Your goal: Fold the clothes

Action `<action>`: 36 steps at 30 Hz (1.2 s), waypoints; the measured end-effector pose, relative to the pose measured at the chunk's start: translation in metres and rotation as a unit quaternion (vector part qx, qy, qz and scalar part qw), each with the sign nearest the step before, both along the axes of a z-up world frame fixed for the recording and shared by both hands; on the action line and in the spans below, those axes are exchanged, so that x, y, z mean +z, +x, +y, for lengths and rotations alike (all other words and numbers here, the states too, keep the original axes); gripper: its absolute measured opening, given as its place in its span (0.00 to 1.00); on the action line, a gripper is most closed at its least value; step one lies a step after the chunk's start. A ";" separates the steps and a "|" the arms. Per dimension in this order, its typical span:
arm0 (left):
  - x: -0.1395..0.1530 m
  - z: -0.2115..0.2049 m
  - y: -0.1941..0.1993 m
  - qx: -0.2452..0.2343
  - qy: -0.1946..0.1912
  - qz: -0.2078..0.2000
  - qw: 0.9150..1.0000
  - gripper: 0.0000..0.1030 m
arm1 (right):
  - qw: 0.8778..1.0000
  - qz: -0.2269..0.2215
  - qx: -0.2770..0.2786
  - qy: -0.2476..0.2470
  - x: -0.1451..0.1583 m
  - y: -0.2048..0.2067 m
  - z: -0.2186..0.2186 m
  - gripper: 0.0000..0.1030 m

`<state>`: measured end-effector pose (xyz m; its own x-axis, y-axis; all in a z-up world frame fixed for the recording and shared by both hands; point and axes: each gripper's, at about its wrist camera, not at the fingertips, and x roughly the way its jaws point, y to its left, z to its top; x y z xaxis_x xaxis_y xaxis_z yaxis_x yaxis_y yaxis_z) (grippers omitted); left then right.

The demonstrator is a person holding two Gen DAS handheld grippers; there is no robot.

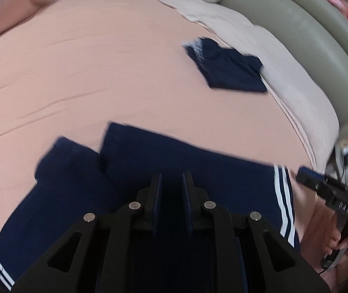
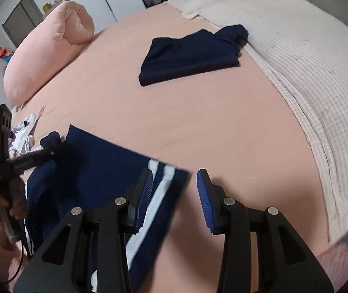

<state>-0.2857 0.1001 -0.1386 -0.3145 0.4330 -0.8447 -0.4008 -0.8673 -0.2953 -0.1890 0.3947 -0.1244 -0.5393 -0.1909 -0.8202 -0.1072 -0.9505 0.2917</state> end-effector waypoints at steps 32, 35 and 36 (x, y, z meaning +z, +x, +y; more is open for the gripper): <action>0.004 0.004 0.146 -0.031 -0.078 -0.025 0.996 0.19 | 0.995 -0.031 0.092 -0.001 -0.019 0.035 -0.057 0.35; 0.010 0.002 0.154 -0.028 -0.039 -0.014 0.999 0.19 | 0.993 -0.020 0.114 0.027 -0.011 0.048 -0.073 0.38; 0.007 0.003 0.154 -0.027 -0.040 -0.016 0.999 0.19 | 0.992 -0.024 0.121 0.039 -0.012 0.053 -0.080 0.38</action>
